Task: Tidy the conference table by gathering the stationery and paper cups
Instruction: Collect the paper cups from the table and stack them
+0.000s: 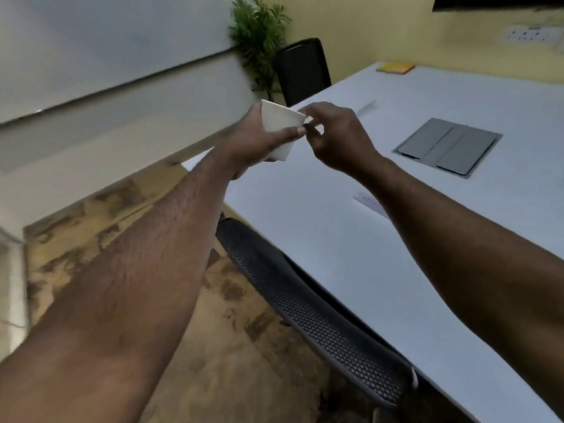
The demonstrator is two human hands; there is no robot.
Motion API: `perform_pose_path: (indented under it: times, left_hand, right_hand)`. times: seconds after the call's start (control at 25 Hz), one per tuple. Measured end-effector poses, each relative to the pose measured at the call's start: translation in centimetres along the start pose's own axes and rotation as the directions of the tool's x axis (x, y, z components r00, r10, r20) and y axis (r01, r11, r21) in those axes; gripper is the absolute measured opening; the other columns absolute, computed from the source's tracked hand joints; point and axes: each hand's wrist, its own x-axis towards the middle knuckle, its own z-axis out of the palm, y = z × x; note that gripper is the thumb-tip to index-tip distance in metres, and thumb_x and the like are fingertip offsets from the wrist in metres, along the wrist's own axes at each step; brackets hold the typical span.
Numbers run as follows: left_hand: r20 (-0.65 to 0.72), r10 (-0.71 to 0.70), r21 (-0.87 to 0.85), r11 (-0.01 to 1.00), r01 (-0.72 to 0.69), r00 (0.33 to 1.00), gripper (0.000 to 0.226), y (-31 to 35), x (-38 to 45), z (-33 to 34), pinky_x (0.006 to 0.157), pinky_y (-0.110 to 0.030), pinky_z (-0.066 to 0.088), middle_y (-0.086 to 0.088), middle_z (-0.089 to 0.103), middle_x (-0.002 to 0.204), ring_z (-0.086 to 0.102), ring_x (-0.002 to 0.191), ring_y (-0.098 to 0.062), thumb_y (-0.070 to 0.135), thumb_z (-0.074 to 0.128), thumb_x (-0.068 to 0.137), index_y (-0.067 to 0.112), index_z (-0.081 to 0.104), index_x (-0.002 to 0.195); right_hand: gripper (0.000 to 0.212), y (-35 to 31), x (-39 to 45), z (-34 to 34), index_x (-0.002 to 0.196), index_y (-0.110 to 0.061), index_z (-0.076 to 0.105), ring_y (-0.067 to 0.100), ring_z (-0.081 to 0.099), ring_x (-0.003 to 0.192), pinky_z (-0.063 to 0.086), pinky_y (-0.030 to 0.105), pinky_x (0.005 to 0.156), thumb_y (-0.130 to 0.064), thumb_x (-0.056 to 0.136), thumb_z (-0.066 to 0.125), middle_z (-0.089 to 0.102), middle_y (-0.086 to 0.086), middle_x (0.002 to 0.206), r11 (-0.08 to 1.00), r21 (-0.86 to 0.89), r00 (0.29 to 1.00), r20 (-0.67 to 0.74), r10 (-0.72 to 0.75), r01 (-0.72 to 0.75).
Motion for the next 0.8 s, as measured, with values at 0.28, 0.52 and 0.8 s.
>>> perform_pose_path:
  times: [0.28,0.52,0.8]
  left_hand:
    - [-0.271,-0.066,0.026,0.997,0.076,0.960,0.069,-5.3,-10.3,-18.3,0.062,-0.026,0.057,0.000,0.062,0.110,0.064,0.097,-0.016,0.047,0.084,0.068,0.023,0.046,0.122]
    - [-0.523,-0.169,-0.149,0.983,0.105,0.836,0.067,-16.6,-13.3,-26.5,0.067,-0.027,0.057,-0.002,0.064,0.113,0.064,0.099,-0.018,0.040,0.085,0.069,0.022,0.051,0.124]
    - [-0.516,-0.326,-0.182,0.945,0.271,0.792,0.064,-31.1,-9.8,-35.6,0.066,-0.026,0.057,0.004,0.065,0.111,0.064,0.097,-0.014,0.039,0.087,0.067,0.028,0.053,0.120]
  right_hand:
    - [0.025,-16.3,5.0,10.5,0.113,-0.019,0.064,0.025,0.061,0.106,0.053,0.042,0.084,-0.029,0.093,0.053,0.065,0.003,0.119,0.950,-0.073,0.923,0.273,-0.273,0.303]
    - [0.034,-22.3,7.7,23.9,0.125,-0.024,0.059,0.023,0.060,0.113,0.051,0.040,0.093,-0.034,0.093,0.056,0.065,0.001,0.127,0.939,0.029,0.836,0.446,-0.319,0.343]
    - [0.029,-21.2,12.4,43.4,0.120,-0.023,0.064,0.019,0.062,0.105,0.055,0.040,0.087,-0.035,0.094,0.055,0.066,0.000,0.123,0.948,0.136,0.683,0.665,-0.302,0.287]
